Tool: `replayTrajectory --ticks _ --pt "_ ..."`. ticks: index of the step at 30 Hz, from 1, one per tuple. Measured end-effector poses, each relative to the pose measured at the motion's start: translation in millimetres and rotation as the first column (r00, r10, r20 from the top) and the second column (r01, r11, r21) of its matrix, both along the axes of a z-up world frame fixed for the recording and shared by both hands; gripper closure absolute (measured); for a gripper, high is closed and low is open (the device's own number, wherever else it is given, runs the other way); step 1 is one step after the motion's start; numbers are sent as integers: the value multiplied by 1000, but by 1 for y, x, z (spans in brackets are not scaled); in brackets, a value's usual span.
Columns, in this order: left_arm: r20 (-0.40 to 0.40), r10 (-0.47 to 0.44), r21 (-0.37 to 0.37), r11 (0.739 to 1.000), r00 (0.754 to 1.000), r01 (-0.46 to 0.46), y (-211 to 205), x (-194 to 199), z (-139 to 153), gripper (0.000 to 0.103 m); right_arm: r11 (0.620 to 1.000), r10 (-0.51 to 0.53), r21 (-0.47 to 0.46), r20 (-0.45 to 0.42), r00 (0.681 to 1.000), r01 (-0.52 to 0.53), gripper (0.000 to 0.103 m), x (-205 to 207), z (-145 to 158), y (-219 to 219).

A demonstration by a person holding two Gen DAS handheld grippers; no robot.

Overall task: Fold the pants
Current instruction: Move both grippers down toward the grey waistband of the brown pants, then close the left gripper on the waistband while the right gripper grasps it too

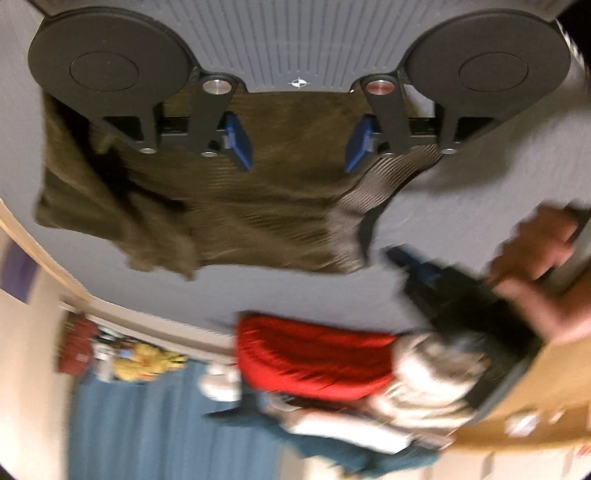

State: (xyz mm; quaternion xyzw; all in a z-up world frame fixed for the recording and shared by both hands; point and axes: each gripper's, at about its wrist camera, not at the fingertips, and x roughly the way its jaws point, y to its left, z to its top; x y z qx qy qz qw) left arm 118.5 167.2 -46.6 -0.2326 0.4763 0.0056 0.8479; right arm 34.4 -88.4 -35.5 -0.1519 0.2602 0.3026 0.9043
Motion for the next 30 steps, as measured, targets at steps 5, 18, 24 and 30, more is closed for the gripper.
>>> replayTrajectory --ticks 5,18,24,30 --pt "-54 -15 7 1000 998 15 -2 19 -24 38 985 135 -112 -10 991 -135 30 -12 -25 35" --pt "-41 -97 160 982 994 102 -38 52 -47 19 932 235 -264 -80 969 -247 40 -13 -64 75" --pt "-2 -124 218 968 992 122 -39 45 -39 69 915 297 -255 -100 950 -313 86 -16 -60 88" --pt "132 -149 208 971 980 120 -19 25 -4 85 916 339 -209 -47 940 -341 92 -28 -47 96"
